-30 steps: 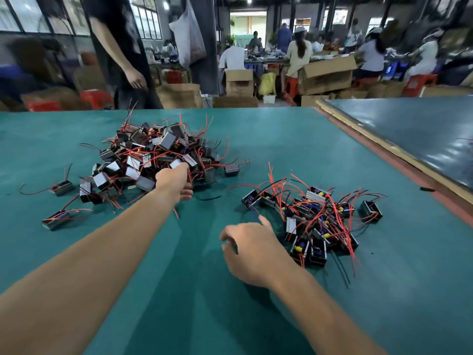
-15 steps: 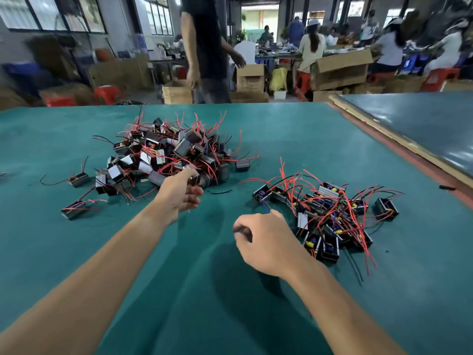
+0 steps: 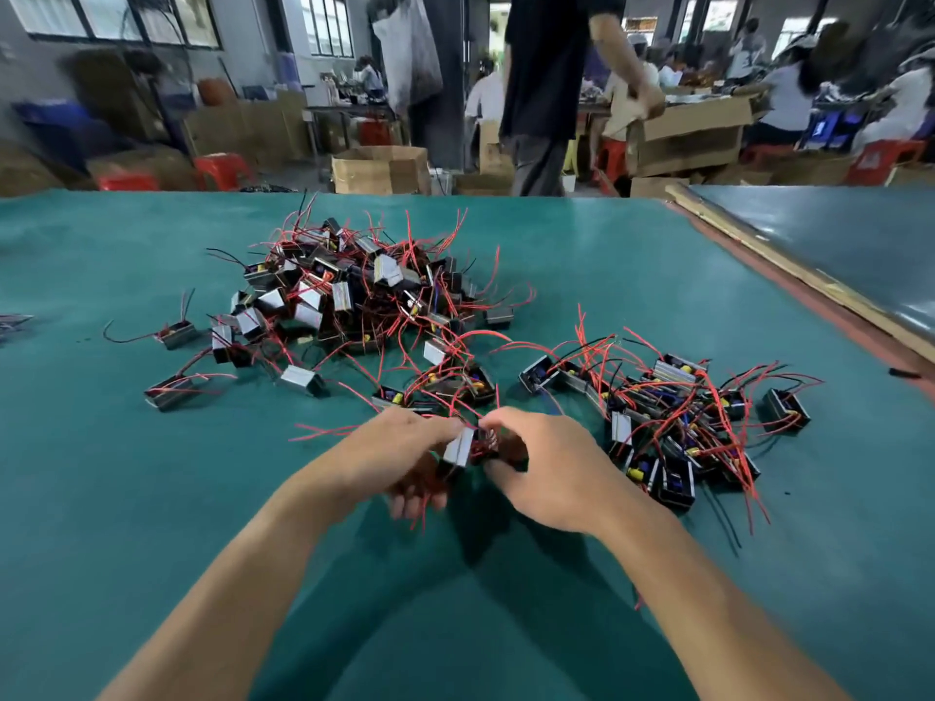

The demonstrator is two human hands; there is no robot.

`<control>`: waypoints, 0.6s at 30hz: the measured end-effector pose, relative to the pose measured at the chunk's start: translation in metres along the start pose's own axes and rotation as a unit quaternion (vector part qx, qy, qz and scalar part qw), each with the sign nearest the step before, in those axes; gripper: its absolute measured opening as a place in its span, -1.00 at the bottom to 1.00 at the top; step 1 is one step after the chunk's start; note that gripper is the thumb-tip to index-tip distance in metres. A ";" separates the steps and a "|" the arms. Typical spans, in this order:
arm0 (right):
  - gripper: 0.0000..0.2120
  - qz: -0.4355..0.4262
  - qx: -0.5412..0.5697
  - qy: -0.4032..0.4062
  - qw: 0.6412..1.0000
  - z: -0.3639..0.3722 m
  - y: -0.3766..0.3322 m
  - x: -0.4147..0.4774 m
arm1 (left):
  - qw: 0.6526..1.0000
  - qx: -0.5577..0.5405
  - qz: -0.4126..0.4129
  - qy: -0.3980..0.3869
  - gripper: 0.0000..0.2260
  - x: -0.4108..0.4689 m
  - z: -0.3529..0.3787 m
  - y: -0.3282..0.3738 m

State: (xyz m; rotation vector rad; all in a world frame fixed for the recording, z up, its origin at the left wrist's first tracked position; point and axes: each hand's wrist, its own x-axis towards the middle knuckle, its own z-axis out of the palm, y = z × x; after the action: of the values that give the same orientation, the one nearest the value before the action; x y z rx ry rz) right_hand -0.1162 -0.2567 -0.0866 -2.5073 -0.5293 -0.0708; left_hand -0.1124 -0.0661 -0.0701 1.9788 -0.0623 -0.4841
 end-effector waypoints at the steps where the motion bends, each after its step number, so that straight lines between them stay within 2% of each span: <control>1: -0.75 0.001 -0.001 0.001 1.000 0.000 0.001 0.000 | 0.997 0.054 0.005 0.051 -0.65 0.000 0.000 -0.003; 3: -0.75 0.002 0.003 0.008 1.000 0.001 0.002 0.000 | 0.967 0.195 0.020 0.164 -0.63 0.003 -0.003 -0.009; 5: -0.75 -0.002 0.003 0.009 1.000 0.003 0.002 0.001 | 0.939 0.255 0.040 0.227 -0.65 0.004 -0.004 -0.012; 8: -0.79 -0.011 0.000 0.004 1.000 0.003 0.002 0.001 | 0.961 0.215 0.062 0.160 -0.70 0.003 -0.004 -0.010; 12: -0.80 -0.015 0.018 -0.018 1.000 0.002 0.003 0.000 | 0.989 0.116 0.089 0.037 -0.61 0.001 -0.001 -0.011; 15: -0.82 -0.017 0.026 -0.005 1.000 0.006 0.001 -0.001 | 0.993 0.091 0.075 -0.018 -0.46 -0.001 -0.001 -0.012; 18: -0.83 -0.015 0.029 0.036 0.999 0.009 -0.002 0.000 | 0.990 0.110 0.089 -0.028 -0.45 -0.001 0.003 -0.012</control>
State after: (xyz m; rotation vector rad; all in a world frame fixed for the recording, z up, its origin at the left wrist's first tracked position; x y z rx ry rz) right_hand -0.1179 -0.2502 -0.0934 -2.4309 -0.5323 -0.1537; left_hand -0.1164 -0.0626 -0.0815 2.1508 -0.3381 -0.4315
